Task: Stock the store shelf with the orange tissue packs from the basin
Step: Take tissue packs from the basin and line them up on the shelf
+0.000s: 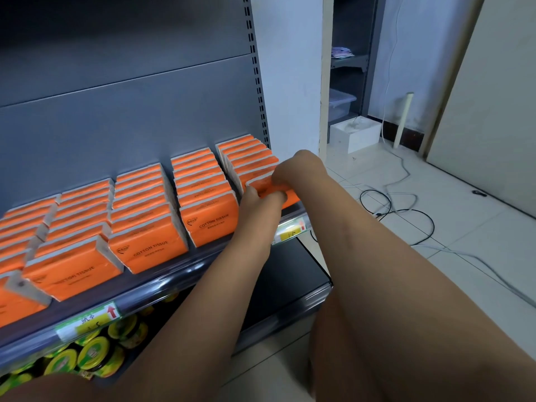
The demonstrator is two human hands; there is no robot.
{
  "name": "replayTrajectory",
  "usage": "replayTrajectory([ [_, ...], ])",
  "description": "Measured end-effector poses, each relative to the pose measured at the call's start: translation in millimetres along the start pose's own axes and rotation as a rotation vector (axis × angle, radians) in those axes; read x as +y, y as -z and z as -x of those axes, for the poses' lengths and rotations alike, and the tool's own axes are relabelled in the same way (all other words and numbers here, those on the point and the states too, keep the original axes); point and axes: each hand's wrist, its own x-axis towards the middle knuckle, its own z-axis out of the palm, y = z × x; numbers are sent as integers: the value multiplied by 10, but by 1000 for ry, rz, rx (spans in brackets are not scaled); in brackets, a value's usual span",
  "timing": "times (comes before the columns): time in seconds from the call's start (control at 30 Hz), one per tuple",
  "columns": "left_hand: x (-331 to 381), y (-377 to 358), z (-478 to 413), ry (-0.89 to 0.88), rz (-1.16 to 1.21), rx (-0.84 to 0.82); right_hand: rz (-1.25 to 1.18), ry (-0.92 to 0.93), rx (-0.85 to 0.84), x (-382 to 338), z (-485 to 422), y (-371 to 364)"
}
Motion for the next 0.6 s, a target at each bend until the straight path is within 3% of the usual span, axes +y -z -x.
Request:
replayTrajectory([
  [0.6, -34, 118, -123, -56, 5, 18, -50, -7, -42, -63, 33, -156],
])
